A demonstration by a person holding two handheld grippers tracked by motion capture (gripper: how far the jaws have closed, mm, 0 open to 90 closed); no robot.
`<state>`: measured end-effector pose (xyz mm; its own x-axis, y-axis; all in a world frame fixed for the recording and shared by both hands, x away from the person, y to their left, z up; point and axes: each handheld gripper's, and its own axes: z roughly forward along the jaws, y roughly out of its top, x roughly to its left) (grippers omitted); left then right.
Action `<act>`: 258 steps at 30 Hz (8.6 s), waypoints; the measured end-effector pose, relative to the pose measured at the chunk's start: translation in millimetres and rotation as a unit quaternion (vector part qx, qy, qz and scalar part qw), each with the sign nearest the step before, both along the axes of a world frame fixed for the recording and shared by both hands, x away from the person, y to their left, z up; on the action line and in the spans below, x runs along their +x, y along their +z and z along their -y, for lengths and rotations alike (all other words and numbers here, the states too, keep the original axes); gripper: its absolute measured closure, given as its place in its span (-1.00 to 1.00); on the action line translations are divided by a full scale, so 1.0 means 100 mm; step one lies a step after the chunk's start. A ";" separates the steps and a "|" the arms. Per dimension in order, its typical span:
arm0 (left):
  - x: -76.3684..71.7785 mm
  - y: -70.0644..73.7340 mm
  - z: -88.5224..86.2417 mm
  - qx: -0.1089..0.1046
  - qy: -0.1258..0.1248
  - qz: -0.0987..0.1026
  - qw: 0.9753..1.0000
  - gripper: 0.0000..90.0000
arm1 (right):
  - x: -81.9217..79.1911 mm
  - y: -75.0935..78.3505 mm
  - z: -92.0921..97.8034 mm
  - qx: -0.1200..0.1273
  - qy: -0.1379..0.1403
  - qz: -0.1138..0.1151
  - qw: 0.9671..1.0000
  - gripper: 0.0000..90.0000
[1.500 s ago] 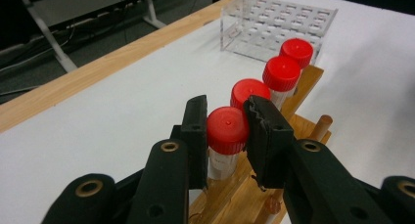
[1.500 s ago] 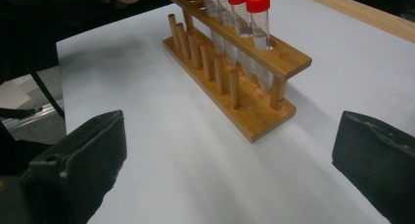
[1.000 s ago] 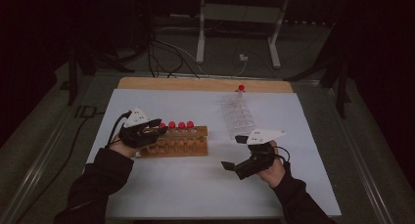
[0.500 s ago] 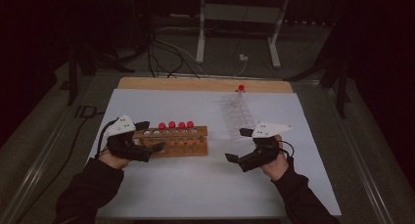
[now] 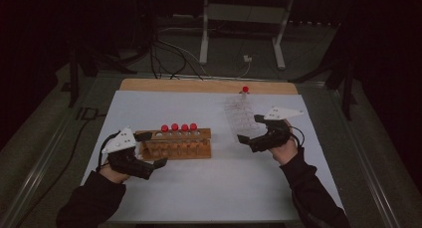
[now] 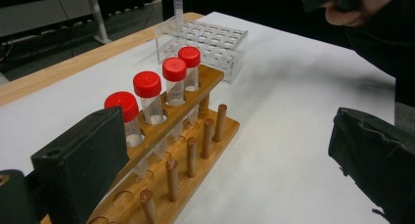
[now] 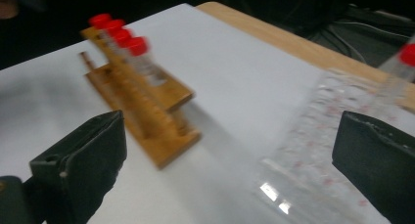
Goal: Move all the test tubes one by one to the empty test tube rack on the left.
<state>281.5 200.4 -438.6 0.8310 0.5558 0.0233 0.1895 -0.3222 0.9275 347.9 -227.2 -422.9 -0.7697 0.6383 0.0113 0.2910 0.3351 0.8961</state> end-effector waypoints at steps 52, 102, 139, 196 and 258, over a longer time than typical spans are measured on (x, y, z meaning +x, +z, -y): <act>-0.03 -0.04 0.01 0.002 -0.025 -0.009 1.000 -0.96 | 1.54 -0.42 0.03 -0.030 -0.187 -0.037 0.981 0.36; -0.03 -0.03 0.02 0.002 -0.022 -0.008 1.000 -0.96 | 1.35 0.18 0.05 -0.035 -0.160 0.018 0.986 0.66; -0.09 0.05 0.24 0.003 -0.042 -0.025 0.999 -0.96 | 0.15 0.24 -0.36 -0.054 -0.026 0.009 0.998 0.66; -0.04 0.08 1.16 0.040 -0.139 0.008 0.989 0.21 | -0.77 -0.30 -0.91 -0.067 0.116 -0.023 0.991 0.66; -0.04 0.54 0.23 0.047 -0.007 0.065 0.997 0.60 | -0.77 -0.27 -0.28 -0.006 0.047 -0.033 0.998 -1.00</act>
<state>277.6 177.5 -384.4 0.8252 0.5348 0.1819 0.0651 -0.4100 0.9098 271.3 -199.2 -449.8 -0.8239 0.5639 0.0560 0.3155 0.3744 0.8719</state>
